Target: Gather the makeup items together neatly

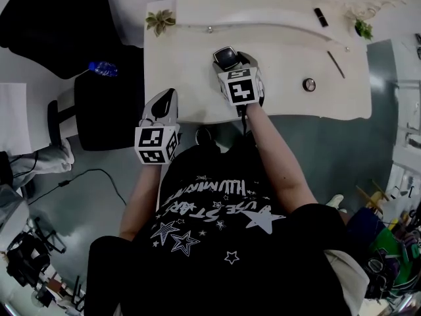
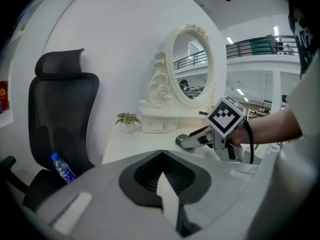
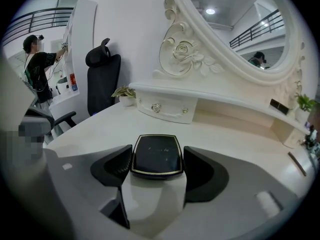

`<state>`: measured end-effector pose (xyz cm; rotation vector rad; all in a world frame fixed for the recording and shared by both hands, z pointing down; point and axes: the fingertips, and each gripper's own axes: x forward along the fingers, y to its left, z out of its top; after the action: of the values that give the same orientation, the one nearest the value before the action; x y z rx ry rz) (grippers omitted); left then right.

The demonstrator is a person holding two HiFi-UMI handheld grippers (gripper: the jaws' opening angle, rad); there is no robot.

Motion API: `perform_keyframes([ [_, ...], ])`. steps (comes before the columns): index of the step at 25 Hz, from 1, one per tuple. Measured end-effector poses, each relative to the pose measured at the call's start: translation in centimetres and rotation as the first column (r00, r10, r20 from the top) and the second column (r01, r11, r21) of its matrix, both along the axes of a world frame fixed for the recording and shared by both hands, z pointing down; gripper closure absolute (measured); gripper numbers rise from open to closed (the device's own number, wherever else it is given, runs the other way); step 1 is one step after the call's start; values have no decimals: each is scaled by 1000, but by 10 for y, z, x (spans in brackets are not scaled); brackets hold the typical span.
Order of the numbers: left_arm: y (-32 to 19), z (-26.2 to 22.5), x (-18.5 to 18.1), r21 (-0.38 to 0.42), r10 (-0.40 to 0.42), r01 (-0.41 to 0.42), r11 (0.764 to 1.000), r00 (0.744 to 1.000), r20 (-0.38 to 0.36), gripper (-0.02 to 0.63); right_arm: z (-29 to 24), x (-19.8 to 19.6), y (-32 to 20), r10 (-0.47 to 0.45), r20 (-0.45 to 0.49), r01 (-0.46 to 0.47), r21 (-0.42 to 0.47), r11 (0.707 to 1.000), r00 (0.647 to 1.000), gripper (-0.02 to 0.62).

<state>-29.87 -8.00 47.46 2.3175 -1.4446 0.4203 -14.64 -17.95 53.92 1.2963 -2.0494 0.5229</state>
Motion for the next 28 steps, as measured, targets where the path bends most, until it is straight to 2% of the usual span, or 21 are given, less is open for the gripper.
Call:
perform_keyframes([
  [10, -1, 3, 19, -3, 63, -63, 998, 998, -11, 606, -20, 44, 11, 134, 1, -134, 51, 990, 991, 247],
  [19, -7, 0, 49, 4, 154, -154, 988, 988, -15, 606, -17, 100, 28, 344, -9, -343, 53, 938, 939, 247],
  [28, -7, 5, 63, -11, 206, -206, 979, 979, -9, 606, -4, 114, 28, 378, -6, -378, 32, 925, 926, 247],
])
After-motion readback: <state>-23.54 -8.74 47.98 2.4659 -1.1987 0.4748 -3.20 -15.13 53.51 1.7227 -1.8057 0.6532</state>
